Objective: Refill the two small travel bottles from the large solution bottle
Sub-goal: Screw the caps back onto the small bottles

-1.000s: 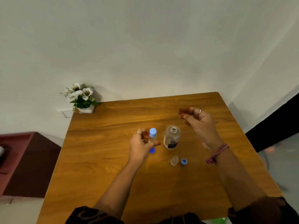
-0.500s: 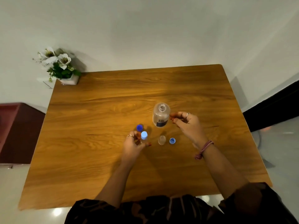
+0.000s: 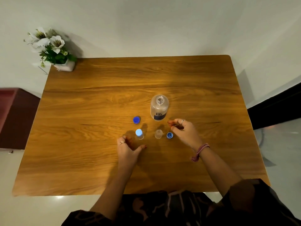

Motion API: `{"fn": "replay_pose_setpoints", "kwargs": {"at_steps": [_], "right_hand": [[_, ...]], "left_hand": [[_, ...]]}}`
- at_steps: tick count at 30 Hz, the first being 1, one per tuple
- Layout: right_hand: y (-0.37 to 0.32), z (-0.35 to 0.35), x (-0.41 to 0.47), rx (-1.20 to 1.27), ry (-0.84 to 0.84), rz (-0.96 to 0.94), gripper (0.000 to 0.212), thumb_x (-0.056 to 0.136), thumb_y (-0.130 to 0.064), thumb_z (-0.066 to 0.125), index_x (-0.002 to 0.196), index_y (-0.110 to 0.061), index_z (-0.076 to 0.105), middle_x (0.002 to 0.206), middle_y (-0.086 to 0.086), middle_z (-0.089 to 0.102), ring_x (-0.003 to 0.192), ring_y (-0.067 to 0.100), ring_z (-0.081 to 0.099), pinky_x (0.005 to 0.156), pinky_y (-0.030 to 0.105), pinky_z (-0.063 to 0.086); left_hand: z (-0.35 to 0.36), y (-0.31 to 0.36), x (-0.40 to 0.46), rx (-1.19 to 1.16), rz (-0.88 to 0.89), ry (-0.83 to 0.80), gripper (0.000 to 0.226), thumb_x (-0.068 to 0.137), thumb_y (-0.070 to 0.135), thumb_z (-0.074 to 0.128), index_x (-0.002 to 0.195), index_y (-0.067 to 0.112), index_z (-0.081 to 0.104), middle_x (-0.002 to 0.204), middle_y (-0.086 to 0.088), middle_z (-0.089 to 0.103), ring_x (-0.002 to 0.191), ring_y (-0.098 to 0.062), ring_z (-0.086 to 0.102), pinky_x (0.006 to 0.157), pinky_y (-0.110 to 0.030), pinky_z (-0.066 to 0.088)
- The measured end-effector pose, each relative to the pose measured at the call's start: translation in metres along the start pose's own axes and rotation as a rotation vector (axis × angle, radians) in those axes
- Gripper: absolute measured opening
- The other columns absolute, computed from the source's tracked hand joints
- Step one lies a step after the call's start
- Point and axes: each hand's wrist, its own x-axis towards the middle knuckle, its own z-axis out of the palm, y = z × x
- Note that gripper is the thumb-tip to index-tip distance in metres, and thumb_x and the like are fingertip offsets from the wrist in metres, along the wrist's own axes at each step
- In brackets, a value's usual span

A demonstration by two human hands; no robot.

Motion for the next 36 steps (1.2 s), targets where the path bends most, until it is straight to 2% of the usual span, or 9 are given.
{"fn": "replay_pose_setpoints", "kwargs": {"at_steps": [4,6,10,13,17,19,23,29,36], "right_hand": [[0.01,-0.004,-0.003,-0.14,-0.118,-0.009,0.044,0.083,-0.014,0.064,0.125,-0.022,0.054,0.123,-0.003,0.051,0.112,0.011,0.052,0.097,0.031,0.047],[0.013,-0.003,-0.004,-0.226,-0.181,-0.019,0.056,0.08,-0.016,0.068,0.132,-0.024,0.047,0.131,-0.002,0.044,0.12,0.013,0.045,0.101,0.031,0.043],[0.025,0.006,-0.001,-0.396,-0.18,-0.022,0.069,0.076,-0.023,0.072,0.138,-0.02,0.04,0.14,0.001,0.037,0.13,0.02,0.036,0.108,0.038,0.037],[0.031,0.01,-0.001,-0.399,-0.135,-0.037,0.065,0.076,-0.023,0.072,0.135,-0.02,0.045,0.138,0.001,0.041,0.129,0.019,0.037,0.108,0.038,0.037],[0.034,0.01,-0.003,-0.372,-0.078,-0.103,0.049,0.079,-0.018,0.07,0.125,-0.019,0.054,0.127,-0.001,0.05,0.12,0.017,0.044,0.104,0.034,0.039],[0.038,0.01,-0.004,-0.365,-0.054,-0.114,0.043,0.08,-0.018,0.068,0.122,-0.016,0.057,0.124,0.0,0.053,0.118,0.017,0.047,0.102,0.035,0.041],[0.044,0.011,-0.006,-0.299,-0.006,-0.104,0.042,0.079,-0.02,0.071,0.119,-0.013,0.06,0.121,0.003,0.058,0.115,0.018,0.051,0.1,0.038,0.043],[0.04,0.004,-0.01,-0.115,-0.01,-0.061,0.035,0.077,-0.017,0.073,0.11,-0.017,0.064,0.108,-0.001,0.068,0.1,0.01,0.06,0.09,0.029,0.051],[0.029,-0.008,-0.016,0.182,0.041,0.015,0.038,0.078,-0.011,0.072,0.115,-0.016,0.063,0.105,0.0,0.069,0.1,0.009,0.064,0.088,0.025,0.052]], "left_hand": [[0.009,-0.006,-0.047,0.054,0.098,-0.11,0.041,0.074,0.019,0.08,0.103,0.016,0.049,0.093,0.004,0.052,0.09,-0.015,0.055,0.079,-0.026,0.051],[0.019,-0.007,-0.057,0.067,0.191,-0.176,0.034,0.079,0.017,0.076,0.101,0.02,0.05,0.095,0.002,0.055,0.088,-0.014,0.058,0.076,-0.018,0.05],[0.038,0.008,-0.058,0.063,0.193,-0.201,0.054,0.085,0.021,0.069,0.132,0.011,0.045,0.125,0.003,0.048,0.118,-0.012,0.05,0.101,-0.029,0.046],[0.05,0.021,-0.055,0.077,0.175,-0.2,0.066,0.088,0.022,0.065,0.144,0.007,0.032,0.147,-0.007,0.037,0.137,-0.019,0.034,0.114,-0.033,0.032],[0.063,0.03,-0.046,0.045,0.139,-0.179,0.071,0.09,0.022,0.063,0.147,0.007,0.025,0.153,-0.008,0.032,0.142,-0.019,0.028,0.117,-0.032,0.026],[0.067,0.032,-0.04,0.03,0.123,-0.149,0.07,0.089,0.02,0.064,0.147,0.007,0.026,0.152,-0.007,0.034,0.141,-0.019,0.03,0.115,-0.029,0.026],[0.071,0.029,-0.029,-0.029,0.161,-0.112,0.065,0.087,0.016,0.066,0.144,0.011,0.034,0.145,-0.005,0.045,0.135,-0.017,0.039,0.112,-0.038,0.035],[0.073,0.029,-0.019,-0.091,0.171,-0.09,0.048,0.088,0.015,0.065,0.133,0.014,0.049,0.13,-0.003,0.06,0.123,-0.015,0.053,0.105,-0.04,0.044],[0.065,0.042,-0.026,-0.114,0.249,-0.105,0.043,0.083,0.018,0.072,0.123,0.015,0.057,0.12,0.0,0.064,0.114,-0.012,0.058,0.099,-0.038,0.049]]}}
